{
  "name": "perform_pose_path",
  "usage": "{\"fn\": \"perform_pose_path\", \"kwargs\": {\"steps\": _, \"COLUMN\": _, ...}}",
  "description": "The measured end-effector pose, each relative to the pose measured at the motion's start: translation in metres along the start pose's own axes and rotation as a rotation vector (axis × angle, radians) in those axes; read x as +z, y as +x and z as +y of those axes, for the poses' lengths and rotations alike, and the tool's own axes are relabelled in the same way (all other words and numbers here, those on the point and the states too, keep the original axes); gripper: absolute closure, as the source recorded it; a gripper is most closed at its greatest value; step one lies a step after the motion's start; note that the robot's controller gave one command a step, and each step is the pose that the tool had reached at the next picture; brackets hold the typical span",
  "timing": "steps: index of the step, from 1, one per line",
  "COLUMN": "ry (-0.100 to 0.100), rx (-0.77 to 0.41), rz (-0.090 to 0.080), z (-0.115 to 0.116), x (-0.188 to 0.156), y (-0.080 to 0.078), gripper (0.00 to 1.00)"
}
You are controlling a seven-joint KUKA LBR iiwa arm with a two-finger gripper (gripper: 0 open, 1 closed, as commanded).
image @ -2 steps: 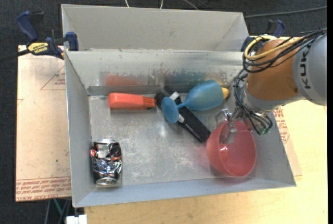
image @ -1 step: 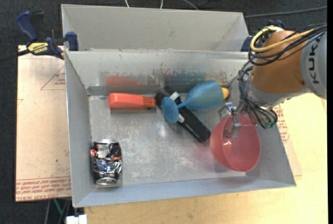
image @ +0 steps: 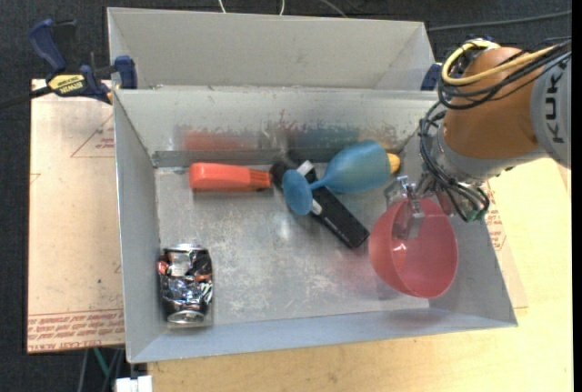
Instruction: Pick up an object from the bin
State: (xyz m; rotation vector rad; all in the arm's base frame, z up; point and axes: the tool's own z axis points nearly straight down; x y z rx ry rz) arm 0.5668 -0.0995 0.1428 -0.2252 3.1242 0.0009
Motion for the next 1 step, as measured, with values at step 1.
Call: {"fn": "perform_pose_path", "kwargs": {"steps": 1, "ry": 0.0, "rx": -0.001, "rz": -0.001, "z": 0.0004, "x": -0.0109, "y": -0.0004, "gripper": 1.0}}
